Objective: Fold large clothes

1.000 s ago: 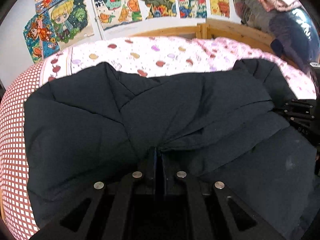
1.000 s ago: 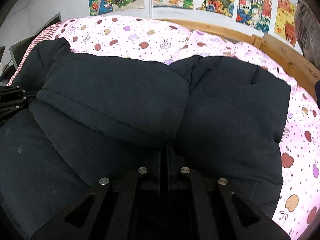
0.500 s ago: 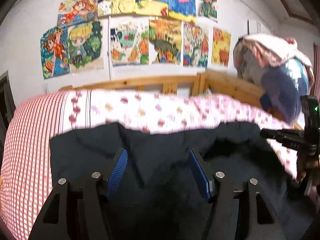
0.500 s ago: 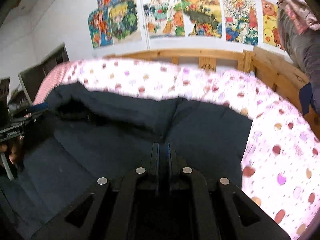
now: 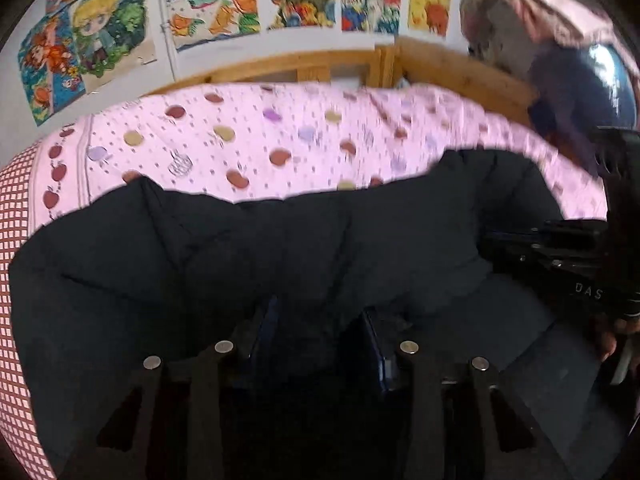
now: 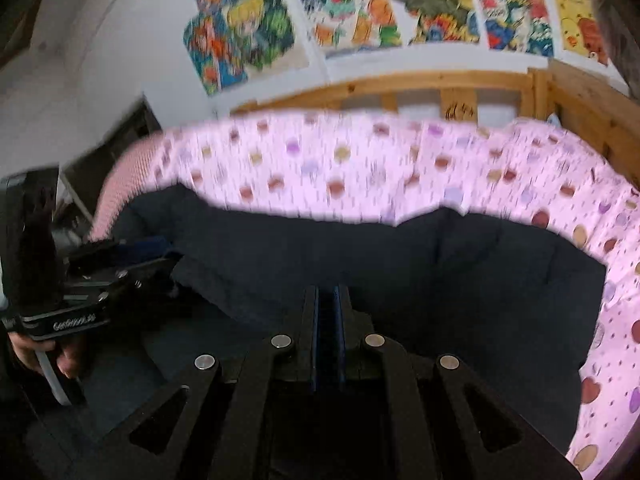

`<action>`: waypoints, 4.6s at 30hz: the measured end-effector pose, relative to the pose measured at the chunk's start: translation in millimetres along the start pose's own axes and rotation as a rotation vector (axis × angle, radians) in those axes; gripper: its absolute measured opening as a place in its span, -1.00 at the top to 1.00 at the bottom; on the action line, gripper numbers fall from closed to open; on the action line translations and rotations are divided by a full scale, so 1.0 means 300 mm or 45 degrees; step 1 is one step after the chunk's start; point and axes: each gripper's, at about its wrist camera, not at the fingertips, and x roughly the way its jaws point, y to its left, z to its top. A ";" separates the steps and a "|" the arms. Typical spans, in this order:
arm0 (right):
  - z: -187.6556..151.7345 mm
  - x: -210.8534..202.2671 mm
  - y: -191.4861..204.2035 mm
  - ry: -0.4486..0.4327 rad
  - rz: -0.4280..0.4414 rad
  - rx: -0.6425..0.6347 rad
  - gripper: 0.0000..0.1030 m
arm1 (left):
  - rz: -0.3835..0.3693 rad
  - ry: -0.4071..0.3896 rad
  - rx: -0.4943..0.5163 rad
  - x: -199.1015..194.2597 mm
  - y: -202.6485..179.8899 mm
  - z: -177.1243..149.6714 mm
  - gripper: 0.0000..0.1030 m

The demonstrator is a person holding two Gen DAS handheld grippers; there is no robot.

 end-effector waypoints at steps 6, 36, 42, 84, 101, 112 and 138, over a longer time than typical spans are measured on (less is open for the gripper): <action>-0.058 0.101 -0.008 0.137 -0.034 -0.030 0.86 | 0.038 0.010 0.052 0.029 -0.022 -0.033 0.27; -0.100 -0.205 0.053 -0.122 -0.148 -0.001 -0.13 | 0.123 -0.261 -0.163 -0.308 -0.021 -0.068 -0.83; -0.074 -0.354 0.087 -0.197 -0.166 -0.018 -0.35 | 0.159 -0.331 -0.124 -0.435 -0.075 -0.073 -1.00; -0.382 -0.972 0.363 -0.258 -0.164 -0.092 -0.88 | 0.215 -0.432 -0.202 -1.038 -0.270 -0.494 -1.00; -0.603 -1.129 0.472 -0.269 -0.145 -0.145 -0.88 | 0.220 -0.481 -0.120 -1.217 -0.338 -0.781 -1.00; -0.782 -1.139 0.509 -0.243 -0.145 -0.153 -0.88 | 0.219 -0.445 -0.063 -1.242 -0.293 -0.981 -1.00; -1.215 -1.114 0.495 -0.160 -0.279 -0.118 -0.88 | 0.135 -0.379 -0.008 -1.169 -0.346 -1.314 -1.00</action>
